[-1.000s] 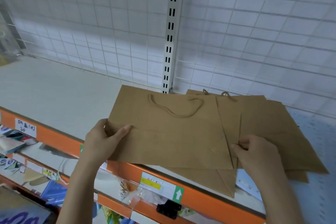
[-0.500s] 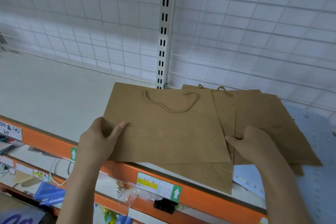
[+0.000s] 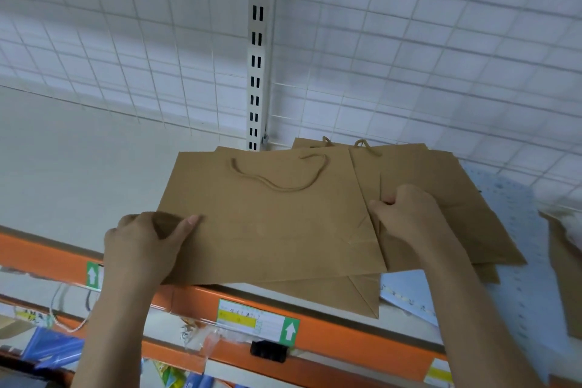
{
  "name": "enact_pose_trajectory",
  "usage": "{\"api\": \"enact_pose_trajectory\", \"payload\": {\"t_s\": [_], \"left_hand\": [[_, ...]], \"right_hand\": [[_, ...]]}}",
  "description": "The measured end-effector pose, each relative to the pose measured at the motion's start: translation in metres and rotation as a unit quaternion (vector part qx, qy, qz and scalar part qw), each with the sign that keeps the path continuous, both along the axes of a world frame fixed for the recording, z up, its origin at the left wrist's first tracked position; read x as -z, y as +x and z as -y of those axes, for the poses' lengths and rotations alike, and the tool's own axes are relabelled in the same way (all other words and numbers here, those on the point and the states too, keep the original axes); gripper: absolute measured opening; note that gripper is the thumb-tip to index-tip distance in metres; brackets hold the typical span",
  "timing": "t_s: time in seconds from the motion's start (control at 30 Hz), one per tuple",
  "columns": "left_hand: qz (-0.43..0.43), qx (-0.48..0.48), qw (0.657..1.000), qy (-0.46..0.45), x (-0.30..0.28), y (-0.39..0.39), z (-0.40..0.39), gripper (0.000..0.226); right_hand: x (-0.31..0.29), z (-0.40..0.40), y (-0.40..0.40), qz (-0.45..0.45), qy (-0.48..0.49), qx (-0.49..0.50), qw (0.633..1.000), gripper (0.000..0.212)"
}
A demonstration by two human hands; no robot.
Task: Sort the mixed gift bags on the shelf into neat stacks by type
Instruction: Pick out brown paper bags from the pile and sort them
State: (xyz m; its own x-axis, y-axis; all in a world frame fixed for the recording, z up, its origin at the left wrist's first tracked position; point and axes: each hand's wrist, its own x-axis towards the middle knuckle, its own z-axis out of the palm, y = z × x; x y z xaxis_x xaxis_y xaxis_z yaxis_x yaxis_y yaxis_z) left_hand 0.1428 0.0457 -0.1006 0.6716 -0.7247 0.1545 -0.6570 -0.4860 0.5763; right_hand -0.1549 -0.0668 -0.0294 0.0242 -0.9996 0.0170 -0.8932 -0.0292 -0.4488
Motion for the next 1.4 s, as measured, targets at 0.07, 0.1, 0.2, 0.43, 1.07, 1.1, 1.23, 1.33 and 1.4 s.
{"api": "enact_pose_trajectory", "payload": {"t_s": [0.07, 0.1, 0.2, 0.43, 1.07, 1.1, 1.23, 1.33, 1.4], "left_hand": [[-0.016, 0.006, 1.000, -0.011, -0.001, -0.003, 0.000, 0.051], [-0.020, 0.007, 1.000, -0.016, -0.001, -0.004, -0.001, 0.050], [-0.021, 0.002, 0.999, -0.026, -0.002, -0.004, -0.003, 0.048], [-0.048, 0.002, 0.994, -0.096, -0.005, -0.007, -0.009, 0.039], [-0.169, 0.079, 0.963, -0.196, -0.051, -0.143, 0.007, 0.053], [-0.171, 0.084, 0.961, -0.200, -0.051, -0.160, 0.009, 0.054], [-0.168, 0.107, 0.956, -0.214, -0.057, -0.235, 0.009, 0.050], [-0.175, 0.125, 0.950, -0.224, -0.065, -0.292, 0.006, 0.039], [-0.180, 0.137, 0.948, -0.226, -0.067, -0.325, 0.005, 0.038]], "right_hand": [[0.002, 0.001, 0.001, 0.046, 0.032, 0.000, 0.998, 0.031], [0.002, 0.001, 0.001, 0.069, 0.046, -0.001, 0.997, 0.028], [0.000, 0.000, 0.003, 0.132, 0.073, 0.008, 0.989, 0.022], [-0.006, 0.006, 0.006, 0.343, 0.127, 0.064, 0.928, 0.025], [-0.027, -0.057, -0.174, 0.269, -0.029, -0.055, 0.961, 0.039], [-0.030, -0.061, -0.190, 0.225, -0.050, -0.046, 0.972, 0.041], [-0.039, -0.078, -0.256, 0.165, -0.134, 0.026, 0.977, 0.041], [-0.040, -0.090, -0.308, 0.181, -0.169, 0.095, 0.964, 0.035], [-0.041, -0.100, -0.340, 0.192, -0.170, 0.113, 0.960, 0.036]]}}
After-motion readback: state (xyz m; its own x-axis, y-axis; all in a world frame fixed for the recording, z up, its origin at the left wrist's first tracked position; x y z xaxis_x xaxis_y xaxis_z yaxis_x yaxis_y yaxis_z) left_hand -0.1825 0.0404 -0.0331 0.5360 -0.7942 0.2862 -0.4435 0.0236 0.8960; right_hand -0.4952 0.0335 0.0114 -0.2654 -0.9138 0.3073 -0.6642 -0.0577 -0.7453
